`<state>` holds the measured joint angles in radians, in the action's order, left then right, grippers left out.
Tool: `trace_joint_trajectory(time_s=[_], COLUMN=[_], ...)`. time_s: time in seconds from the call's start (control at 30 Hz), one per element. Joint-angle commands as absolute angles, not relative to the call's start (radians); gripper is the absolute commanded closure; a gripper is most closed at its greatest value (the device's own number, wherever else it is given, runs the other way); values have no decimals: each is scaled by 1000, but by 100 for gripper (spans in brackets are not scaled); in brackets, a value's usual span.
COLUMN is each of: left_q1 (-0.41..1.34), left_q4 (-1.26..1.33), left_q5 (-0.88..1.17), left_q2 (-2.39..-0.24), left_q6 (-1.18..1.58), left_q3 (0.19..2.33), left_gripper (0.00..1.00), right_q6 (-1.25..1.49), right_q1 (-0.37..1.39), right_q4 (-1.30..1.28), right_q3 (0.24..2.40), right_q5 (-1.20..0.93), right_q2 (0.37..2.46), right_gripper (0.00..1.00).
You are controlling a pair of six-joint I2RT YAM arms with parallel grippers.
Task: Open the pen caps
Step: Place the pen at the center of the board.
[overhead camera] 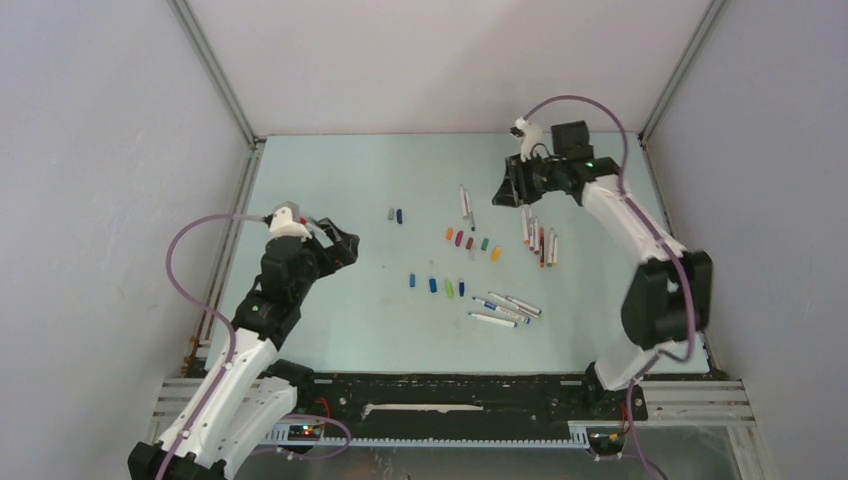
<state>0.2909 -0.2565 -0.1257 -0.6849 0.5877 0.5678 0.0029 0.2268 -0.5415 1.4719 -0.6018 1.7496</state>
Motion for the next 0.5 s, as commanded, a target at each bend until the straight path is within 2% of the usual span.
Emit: trace_joint_trajectory(time_s=[0.0,0.2,0.33,0.47], left_q1=[262,183,81,-21], left_q4=[-151,-74,-9,-6], left_q5=[-131,-60,42,109], left_q2=[-737,-859,-976,-1124], left_q6=[605,626,673,705], left_q3=[565,590,611,667], left_gripper=[0,0,1,8], right_q6=[-305,-412,-441,-466], right_q1=[181,45,9,8], right_q4=[-704,-794,-786,-800], right_q3=[1367,1188,1131,1119], right_q5=[-854,-1070,-1124,-1176], right_q2=[1541,1371,1298,1280], right_gripper=[63,63,62,62])
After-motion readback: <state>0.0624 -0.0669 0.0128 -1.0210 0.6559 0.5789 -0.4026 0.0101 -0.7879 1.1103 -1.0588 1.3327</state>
